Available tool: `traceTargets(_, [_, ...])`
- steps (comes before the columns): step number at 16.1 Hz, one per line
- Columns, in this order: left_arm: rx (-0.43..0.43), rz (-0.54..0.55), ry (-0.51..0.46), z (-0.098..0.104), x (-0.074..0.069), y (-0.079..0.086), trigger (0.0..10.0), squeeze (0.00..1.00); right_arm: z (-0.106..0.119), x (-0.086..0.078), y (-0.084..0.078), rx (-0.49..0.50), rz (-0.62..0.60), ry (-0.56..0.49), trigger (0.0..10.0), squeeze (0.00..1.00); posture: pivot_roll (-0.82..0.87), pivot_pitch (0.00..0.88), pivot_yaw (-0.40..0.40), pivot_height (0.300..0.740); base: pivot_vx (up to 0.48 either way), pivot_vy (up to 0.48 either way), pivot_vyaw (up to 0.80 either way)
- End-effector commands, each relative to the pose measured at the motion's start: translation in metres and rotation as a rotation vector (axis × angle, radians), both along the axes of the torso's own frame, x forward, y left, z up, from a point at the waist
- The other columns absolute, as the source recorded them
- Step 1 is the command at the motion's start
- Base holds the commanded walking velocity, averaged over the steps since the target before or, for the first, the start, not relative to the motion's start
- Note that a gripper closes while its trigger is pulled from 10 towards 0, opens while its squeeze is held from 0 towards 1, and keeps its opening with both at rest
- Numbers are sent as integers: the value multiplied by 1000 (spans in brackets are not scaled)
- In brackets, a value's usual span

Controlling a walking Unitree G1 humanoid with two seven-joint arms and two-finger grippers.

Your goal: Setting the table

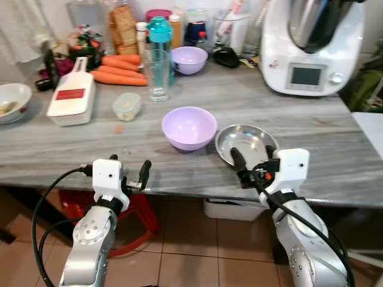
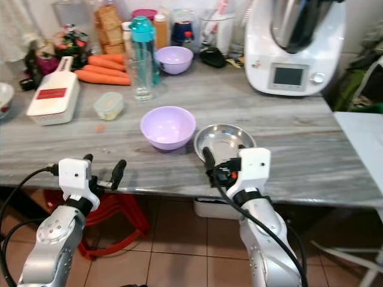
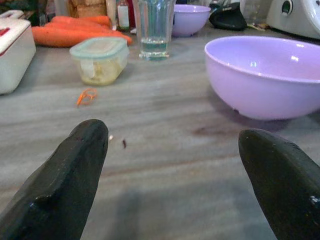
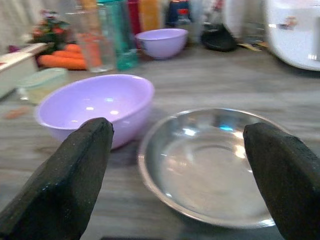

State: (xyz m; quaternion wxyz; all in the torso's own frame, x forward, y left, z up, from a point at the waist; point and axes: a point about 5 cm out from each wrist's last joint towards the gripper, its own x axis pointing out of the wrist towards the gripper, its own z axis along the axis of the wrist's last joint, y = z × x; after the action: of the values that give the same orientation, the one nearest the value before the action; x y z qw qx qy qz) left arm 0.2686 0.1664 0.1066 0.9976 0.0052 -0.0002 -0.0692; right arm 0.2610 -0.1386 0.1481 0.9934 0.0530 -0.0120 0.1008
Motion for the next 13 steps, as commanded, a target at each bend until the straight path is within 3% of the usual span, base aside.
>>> traceTargets(1, [11, 16, -16, 5, 2, -1, 10000, 0, 3, 0, -3, 8, -22, -4, 10000, 0, -24, 21, -7, 740, 0, 0, -506])
traceTargets(7, [53, 48, -9, 4, 7, -2, 10000, 0, -5, -1, -4, 50, -43, 44, 10000, 0, -39, 16, -1, 740, 0, 0, 0])
traceTargets(13, [60, 39, -12, 5, 12, -5, 10000, 0, -5, 1, -3, 69, -29, 47, 10000, 0, -44, 15, 2, 740, -252, 0, 0])
